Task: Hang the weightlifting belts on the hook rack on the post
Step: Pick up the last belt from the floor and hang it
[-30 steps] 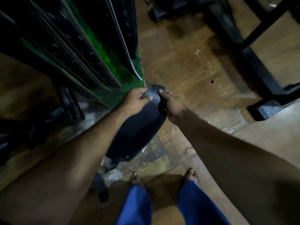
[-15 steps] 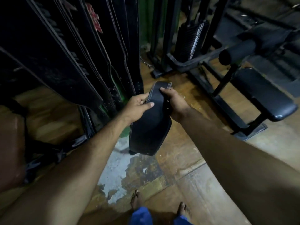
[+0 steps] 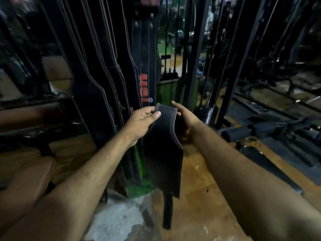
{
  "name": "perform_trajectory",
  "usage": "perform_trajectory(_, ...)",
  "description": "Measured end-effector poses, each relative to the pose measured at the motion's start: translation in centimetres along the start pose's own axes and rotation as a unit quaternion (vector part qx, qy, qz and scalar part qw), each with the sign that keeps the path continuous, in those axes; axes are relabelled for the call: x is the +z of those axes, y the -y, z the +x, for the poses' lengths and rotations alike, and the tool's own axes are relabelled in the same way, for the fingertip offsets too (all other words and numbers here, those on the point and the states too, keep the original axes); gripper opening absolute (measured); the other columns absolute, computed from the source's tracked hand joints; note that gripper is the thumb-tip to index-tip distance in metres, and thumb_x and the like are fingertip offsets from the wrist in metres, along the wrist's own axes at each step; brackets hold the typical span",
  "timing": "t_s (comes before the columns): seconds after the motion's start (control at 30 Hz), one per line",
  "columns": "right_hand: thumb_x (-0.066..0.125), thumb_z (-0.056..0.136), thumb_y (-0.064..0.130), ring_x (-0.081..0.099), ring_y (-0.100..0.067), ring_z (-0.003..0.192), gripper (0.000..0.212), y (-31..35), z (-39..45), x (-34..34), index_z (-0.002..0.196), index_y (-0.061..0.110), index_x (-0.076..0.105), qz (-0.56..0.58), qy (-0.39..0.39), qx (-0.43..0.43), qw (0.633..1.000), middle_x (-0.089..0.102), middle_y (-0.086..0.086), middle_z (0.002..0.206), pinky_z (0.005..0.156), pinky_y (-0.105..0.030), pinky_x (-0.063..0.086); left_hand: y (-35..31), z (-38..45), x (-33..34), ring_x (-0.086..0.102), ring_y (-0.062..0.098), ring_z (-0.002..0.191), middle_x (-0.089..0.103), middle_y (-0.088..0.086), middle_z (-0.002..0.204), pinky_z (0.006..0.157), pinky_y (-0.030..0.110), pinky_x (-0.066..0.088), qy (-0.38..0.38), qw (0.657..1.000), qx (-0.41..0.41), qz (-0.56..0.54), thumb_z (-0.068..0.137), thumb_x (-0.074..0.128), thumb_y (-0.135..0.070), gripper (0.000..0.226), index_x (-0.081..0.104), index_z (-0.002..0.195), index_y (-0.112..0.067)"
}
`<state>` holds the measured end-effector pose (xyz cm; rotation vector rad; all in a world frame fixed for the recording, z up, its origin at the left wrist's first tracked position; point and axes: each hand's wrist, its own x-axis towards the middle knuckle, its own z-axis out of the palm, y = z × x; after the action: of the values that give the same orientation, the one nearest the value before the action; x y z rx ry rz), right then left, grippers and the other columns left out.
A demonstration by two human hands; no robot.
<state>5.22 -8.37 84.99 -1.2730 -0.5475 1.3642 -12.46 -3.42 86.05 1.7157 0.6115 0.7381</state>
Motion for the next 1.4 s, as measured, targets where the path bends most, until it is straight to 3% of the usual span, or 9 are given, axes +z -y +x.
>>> perform_trajectory(0.2, 0.058, 0.093, 0.030, 0.067, -0.027, 0.067, 0.037, 7.4, -4.5, 5.5, 0.119, 0.004, 0.064, 0.012, -0.042, -0.074, 0.996, 0.068, -0.013, 0.091, 0.062, -0.031, 0.059, -6.9, -2.3, -2.0, 0.068, 0.019, 0.098, 0.073, 0.007, 0.101, 0.097, 0.036, 0.053, -0.029, 0.999, 0.033, 0.021, 0.101, 0.058, -0.017, 0.020, 0.067, 0.106, 0.000)
perform_trajectory(0.33, 0.067, 0.088, 0.012, 0.066, -0.021, 0.058, 0.008, 10.3, -7.2, 7.7, 0.094, 0.007, 0.069, 0.011, -0.030, -0.176, 0.984, 0.070, -0.008, 0.073, 0.052, -0.028, 0.056, -9.7, -3.3, -2.1, 0.048, 0.021, 0.065, 0.055, 0.007, 0.074, 0.067, 0.028, 0.042, -0.094, 0.993, 0.044, 0.053, 0.098, 0.064, -0.028, 0.022, 0.063, 0.083, -0.012)
perform_trajectory(0.4, 0.068, 0.088, 0.012, 0.063, -0.016, 0.055, 0.008, 11.2, -8.0, 8.1, 0.080, 0.013, 0.069, 0.001, -0.010, -0.216, 0.976, 0.069, -0.001, 0.063, 0.046, -0.021, 0.049, -10.2, -3.3, -1.7, 0.057, 0.011, 0.065, 0.062, -0.003, 0.072, 0.069, 0.022, 0.045, -0.098, 0.993, 0.054, 0.042, 0.099, 0.062, -0.025, 0.018, 0.061, 0.086, -0.013)
perform_trajectory(0.47, 0.069, 0.089, 0.017, 0.062, -0.015, 0.056, 0.014, 12.5, -8.7, 8.3, 0.075, 0.016, 0.069, -0.010, 0.017, -0.242, 0.970, 0.069, 0.002, 0.061, 0.046, -0.020, 0.047, -10.7, -3.3, -1.7, 0.070, 0.005, 0.099, 0.076, -0.007, 0.099, 0.093, 0.025, 0.052, -0.066, 0.996, 0.057, 0.026, 0.098, 0.064, -0.031, 0.018, 0.066, 0.104, -0.013)
perform_trajectory(0.6, 0.069, 0.092, 0.022, 0.064, -0.014, 0.049, 0.020, 15.2, -10.3, 10.4, 0.075, 0.010, 0.067, -0.008, 0.066, -0.242, 0.968, 0.070, -0.001, 0.059, 0.047, -0.020, 0.050, -9.9, -2.7, -4.1, 0.045, 0.032, 0.143, 0.053, 0.015, 0.149, 0.120, 0.056, 0.035, -0.049, 0.995, 0.082, 0.031, 0.070, 0.075, -0.072, 0.100, 0.046, 0.144, -0.010)
perform_trajectory(0.83, 0.069, 0.092, 0.011, 0.072, -0.023, 0.072, 0.010, 15.1, -9.2, 16.6, 0.099, 0.004, 0.070, -0.035, 0.139, -0.341, 0.929, 0.074, -0.014, 0.087, 0.069, -0.035, 0.062, -15.0, -4.4, -8.5, 0.073, 0.019, 0.105, 0.077, 0.006, 0.107, 0.092, 0.037, 0.059, -0.133, 0.984, 0.114, 0.006, 0.100, 0.059, -0.011, 0.017, 0.065, 0.116, -0.008)
perform_trajectory(1.17, 0.066, 0.095, 0.014, 0.072, -0.021, 0.074, 0.004, 18.7, -8.3, 25.0, 0.096, 0.011, 0.068, -0.075, 0.152, -0.378, 0.910, 0.074, -0.011, 0.087, 0.071, -0.034, 0.060, -14.8, -4.4, -15.2, 0.070, -0.003, 0.087, 0.073, -0.009, 0.096, 0.078, 0.012, 0.053, -0.081, 0.986, 0.126, 0.067, 0.100, 0.059, -0.008, 0.017, 0.065, 0.104, -0.023)
perform_trajectory(1.27, 0.066, 0.095, 0.012, 0.072, -0.019, 0.075, 0.003, 18.6, -6.9, 27.0, 0.098, 0.011, 0.067, -0.069, 0.138, -0.400, 0.903, 0.073, -0.010, 0.088, 0.070, -0.034, 0.061, -16.3, -3.6, -17.0, 0.069, 0.017, 0.076, 0.074, 0.011, 0.087, 0.072, 0.032, 0.056, -0.133, 0.977, 0.146, 0.074, 0.092, 0.068, -0.046, 0.032, 0.066, 0.101, -0.015)
perform_trajectory(1.4, 0.065, 0.096, 0.009, 0.070, -0.024, 0.091, 0.008, 19.1, -5.8, 29.6, 0.102, 0.011, 0.068, -0.088, 0.121, -0.456, 0.877, 0.073, -0.011, 0.097, 0.092, -0.042, 0.057, -20.2, -1.5, -19.7, 0.069, 0.001, 0.066, 0.073, 0.003, 0.074, 0.065, 0.026, 0.060, -0.204, 0.959, 0.189, 0.053, 0.102, 0.058, -0.021, 0.014, 0.059, 0.089, -0.018)
